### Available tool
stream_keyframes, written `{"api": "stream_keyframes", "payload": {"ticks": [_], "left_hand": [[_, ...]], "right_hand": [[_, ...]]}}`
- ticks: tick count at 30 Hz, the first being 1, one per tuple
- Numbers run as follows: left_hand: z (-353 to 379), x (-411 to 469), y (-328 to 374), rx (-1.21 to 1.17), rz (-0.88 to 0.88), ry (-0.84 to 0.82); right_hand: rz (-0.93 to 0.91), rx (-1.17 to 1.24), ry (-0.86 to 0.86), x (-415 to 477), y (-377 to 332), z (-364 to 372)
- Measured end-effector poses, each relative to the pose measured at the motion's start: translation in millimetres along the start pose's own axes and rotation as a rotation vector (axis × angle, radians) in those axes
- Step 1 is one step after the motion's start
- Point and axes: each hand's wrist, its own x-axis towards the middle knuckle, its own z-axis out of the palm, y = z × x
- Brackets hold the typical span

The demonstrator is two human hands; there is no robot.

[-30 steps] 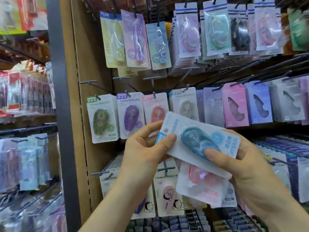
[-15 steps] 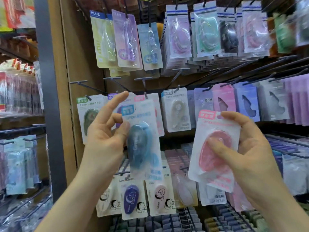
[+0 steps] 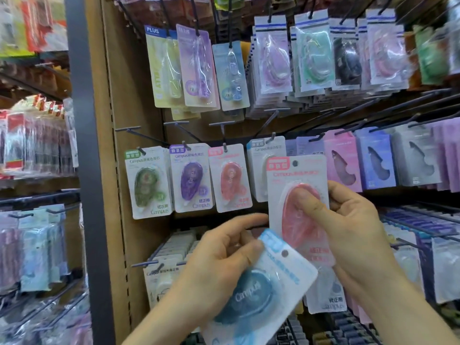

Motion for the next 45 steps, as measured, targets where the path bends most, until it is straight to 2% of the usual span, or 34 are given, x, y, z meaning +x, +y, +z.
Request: {"api": "stream_keyframes", "payload": {"ticks": [4, 9, 13, 20, 27, 33, 37, 42, 45], "left_hand": [[-6, -2, -3, -0.02, -0.081, -0.094], [-26, 5, -3, 0.043, -0.137, -0.005], [-43, 14, -3, 0.066, -0.166, 0.051], [-60, 29, 2, 0.029, -0.185, 0.097], [-66, 28, -1, 0.012, -0.21, 0.054], [-74, 25, 6, 0.055, -0.198, 0.06], [-74, 24, 7, 0.104, -0.2, 0.087], [-75, 24, 15, 0.209, -0.212, 0.062], [-79, 28, 17, 0.301, -0.181, 0.079]], "right_hand": [[-0.011, -0.078, -0.083, 19, 3, 19], [-0.127, -0.237, -0.017, 39, 19, 45], [-0.167, -0.402, -0.032, 60, 31, 61], [-0.148, -0.451, 0.003, 82, 29, 82], [-0.16, -0.565, -0.028, 84, 27, 84], [-0.237, -0.889, -0.066, 85, 16, 91], [-0.204, -0.837, -0.043, 83, 16, 92], [-0.209, -0.689, 0.079, 80, 24, 92], [-0.185, -0.658, 0.067, 80, 32, 93]]}}
